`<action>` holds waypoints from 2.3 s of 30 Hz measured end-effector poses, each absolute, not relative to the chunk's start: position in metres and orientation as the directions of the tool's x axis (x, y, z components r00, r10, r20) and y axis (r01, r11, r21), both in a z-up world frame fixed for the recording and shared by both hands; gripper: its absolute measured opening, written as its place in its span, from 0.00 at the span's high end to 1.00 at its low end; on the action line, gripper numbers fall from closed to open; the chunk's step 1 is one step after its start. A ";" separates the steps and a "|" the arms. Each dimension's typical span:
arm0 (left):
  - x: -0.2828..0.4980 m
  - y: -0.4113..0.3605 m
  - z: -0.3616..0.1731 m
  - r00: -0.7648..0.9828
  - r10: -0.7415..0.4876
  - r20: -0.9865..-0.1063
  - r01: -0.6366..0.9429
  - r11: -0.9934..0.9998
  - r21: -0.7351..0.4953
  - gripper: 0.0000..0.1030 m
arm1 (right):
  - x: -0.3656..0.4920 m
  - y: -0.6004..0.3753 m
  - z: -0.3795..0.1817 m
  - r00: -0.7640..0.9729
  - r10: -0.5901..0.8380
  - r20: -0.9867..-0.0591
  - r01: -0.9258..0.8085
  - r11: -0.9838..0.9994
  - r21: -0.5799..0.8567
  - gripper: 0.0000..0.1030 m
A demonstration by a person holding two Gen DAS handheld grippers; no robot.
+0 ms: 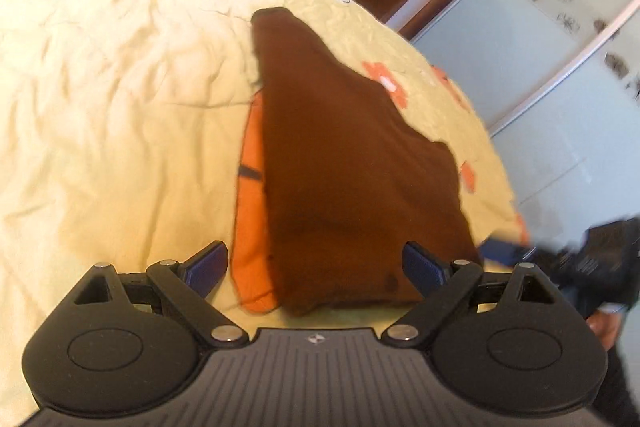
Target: Fold small clothes
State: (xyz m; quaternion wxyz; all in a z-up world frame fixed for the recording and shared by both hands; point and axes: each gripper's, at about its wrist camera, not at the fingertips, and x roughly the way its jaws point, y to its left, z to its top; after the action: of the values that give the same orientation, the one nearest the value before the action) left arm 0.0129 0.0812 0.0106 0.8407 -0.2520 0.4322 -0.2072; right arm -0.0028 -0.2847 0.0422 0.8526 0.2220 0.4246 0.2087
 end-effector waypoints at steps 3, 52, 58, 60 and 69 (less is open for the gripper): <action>0.023 0.059 0.009 0.486 -0.583 -0.651 0.166 0.793 -0.586 0.66 | 0.003 -0.274 0.016 0.446 0.596 -0.668 -0.158 0.787 0.597 0.76; 0.030 0.064 0.014 0.508 -0.585 -0.632 0.106 0.770 -0.629 0.14 | 0.008 -0.285 0.016 0.475 0.682 -0.556 -0.134 0.681 0.720 0.13; 0.025 0.065 0.025 0.482 -0.543 -0.688 0.124 0.819 -0.560 0.79 | 0.012 -0.270 0.017 0.425 0.671 -0.607 -0.170 0.718 0.674 0.74; 0.013 0.067 0.032 0.499 -0.516 -0.696 0.171 0.846 -0.505 0.81 | 0.001 -0.271 0.025 0.440 0.670 -0.598 -0.203 0.723 0.661 0.74; -0.035 0.056 0.068 0.688 -0.346 -0.638 0.272 0.938 -0.216 0.67 | -0.013 -0.299 0.036 0.575 0.591 -0.565 -0.134 0.750 0.647 0.49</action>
State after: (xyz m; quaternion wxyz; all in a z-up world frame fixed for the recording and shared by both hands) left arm -0.0351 0.0556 0.0681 0.9172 -0.0519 0.3572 -0.1686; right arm -0.0131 -0.2985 0.0361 0.8421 0.2803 0.4074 0.2154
